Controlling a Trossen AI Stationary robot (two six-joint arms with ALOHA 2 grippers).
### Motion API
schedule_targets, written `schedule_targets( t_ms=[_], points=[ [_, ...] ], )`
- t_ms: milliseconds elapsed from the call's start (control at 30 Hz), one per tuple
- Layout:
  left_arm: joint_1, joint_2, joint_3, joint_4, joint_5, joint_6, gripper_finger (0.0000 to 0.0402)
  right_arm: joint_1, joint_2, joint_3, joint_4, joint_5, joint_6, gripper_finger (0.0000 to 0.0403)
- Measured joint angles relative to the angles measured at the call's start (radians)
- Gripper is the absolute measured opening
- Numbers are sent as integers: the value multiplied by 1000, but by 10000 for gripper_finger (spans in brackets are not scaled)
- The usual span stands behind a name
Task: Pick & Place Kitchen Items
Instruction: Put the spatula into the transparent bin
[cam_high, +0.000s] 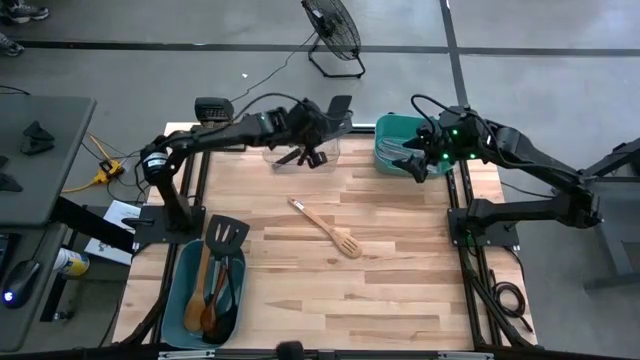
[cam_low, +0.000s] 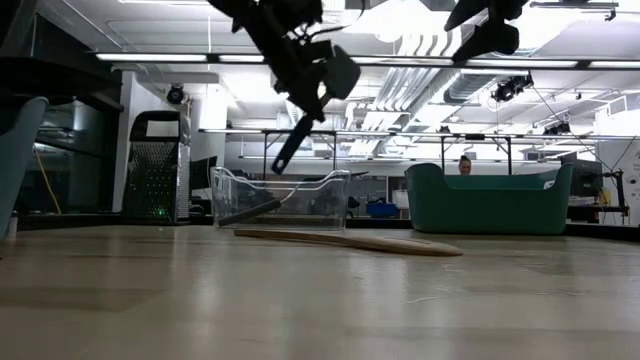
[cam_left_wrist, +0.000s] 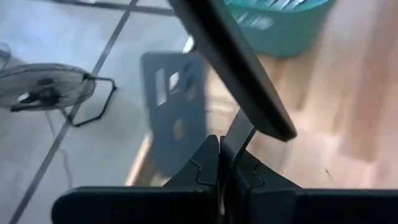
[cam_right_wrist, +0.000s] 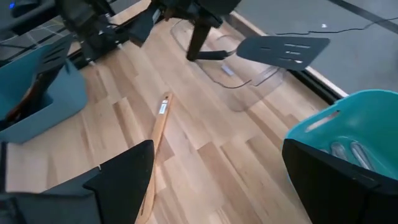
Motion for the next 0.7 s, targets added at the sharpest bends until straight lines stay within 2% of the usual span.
schedule_targets(
  t_ms=[67,133,200,333,500,700],
  points=[
    [43,0,0,-22,46,48,0,0,0,0,0,8,1,349],
    [91,0,0,-50,168,116,0,0,0,0,0,20,19,349],
    [132,0,0,-76,246,165,0,0,0,0,0,24,28,349],
    [193,12,1,-109,295,274,0,0,0,0,0,34,52,349],
    [246,18,1,-164,437,409,0,0,0,0,0,51,76,349],
    [274,56,1,-207,513,494,0,0,0,0,2,51,86,349]
  ],
)
